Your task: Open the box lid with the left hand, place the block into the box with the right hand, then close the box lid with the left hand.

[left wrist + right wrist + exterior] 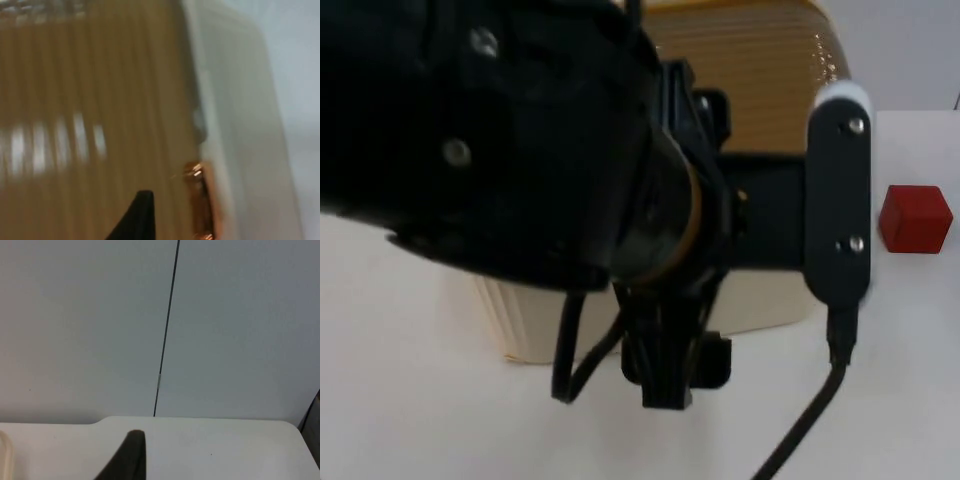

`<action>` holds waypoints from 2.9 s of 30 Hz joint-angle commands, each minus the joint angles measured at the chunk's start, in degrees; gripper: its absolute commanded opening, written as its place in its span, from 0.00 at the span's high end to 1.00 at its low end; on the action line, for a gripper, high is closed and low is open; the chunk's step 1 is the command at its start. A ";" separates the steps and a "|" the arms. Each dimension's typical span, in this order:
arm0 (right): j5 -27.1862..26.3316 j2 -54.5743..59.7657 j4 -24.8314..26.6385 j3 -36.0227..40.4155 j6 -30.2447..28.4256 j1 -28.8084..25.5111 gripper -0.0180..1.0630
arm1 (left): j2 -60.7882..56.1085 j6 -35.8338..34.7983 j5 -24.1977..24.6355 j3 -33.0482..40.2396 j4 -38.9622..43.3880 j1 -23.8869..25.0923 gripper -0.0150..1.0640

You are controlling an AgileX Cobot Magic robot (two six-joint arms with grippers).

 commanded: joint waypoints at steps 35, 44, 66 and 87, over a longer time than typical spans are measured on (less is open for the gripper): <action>0.29 -0.18 -0.28 -0.17 -0.42 0.11 0.06 | 1.73 -3.16 -8.60 -0.45 0.13 9.09 0.99; 0.18 -0.18 -0.28 -0.17 -0.42 0.11 0.06 | 2.01 -3.16 -8.64 -0.60 -0.33 9.72 0.99; 0.02 -0.18 -0.28 -0.17 -0.42 0.11 0.06 | 4.93 2.45 -8.58 -1.75 -5.45 9.72 0.99; 0.01 -0.18 -0.36 -0.17 -0.42 0.11 0.06 | 4.92 11.43 -4.75 -4.61 -13.81 9.72 0.99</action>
